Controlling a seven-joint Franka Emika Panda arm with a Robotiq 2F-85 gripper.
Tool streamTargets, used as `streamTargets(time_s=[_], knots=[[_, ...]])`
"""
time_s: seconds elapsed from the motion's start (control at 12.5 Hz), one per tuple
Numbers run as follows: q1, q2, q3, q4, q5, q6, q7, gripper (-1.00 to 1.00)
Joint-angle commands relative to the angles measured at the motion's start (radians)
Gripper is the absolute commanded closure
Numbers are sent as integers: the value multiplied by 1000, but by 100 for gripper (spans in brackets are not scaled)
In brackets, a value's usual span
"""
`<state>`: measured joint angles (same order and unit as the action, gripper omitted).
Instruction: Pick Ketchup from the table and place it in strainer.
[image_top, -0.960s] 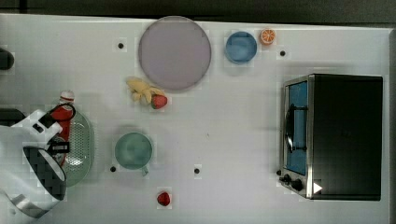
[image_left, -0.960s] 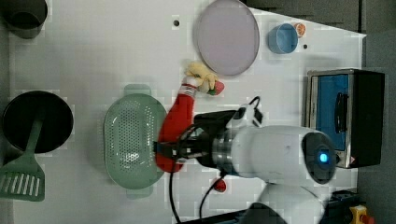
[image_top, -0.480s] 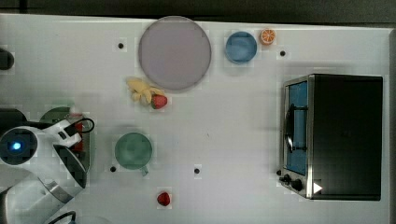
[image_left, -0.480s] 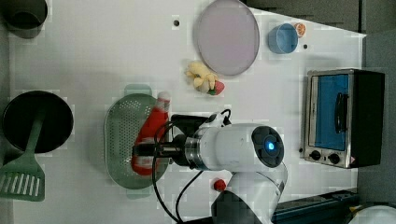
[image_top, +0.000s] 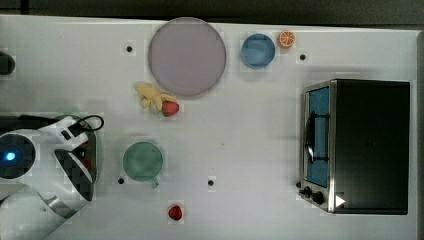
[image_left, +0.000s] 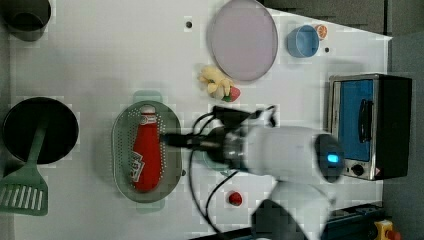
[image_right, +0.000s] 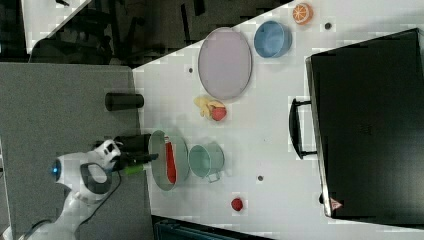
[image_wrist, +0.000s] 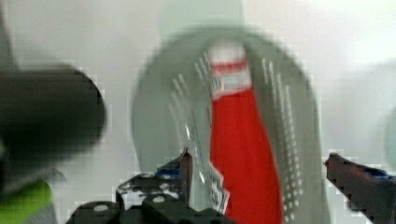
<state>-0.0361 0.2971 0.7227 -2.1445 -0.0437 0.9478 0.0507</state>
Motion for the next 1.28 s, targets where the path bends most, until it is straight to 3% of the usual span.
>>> streamTargets(time_s=[0.08, 0.48, 0.96, 1.28], knots=[[-106, -152, -27, 45, 7, -38, 71, -100], [-208, -319, -211, 160, 7, -417, 57, -100], [-214, -374, -431, 373, 41, -821, 21, -100], [-214, -380, -488, 429, 50, -922, 17, -100]])
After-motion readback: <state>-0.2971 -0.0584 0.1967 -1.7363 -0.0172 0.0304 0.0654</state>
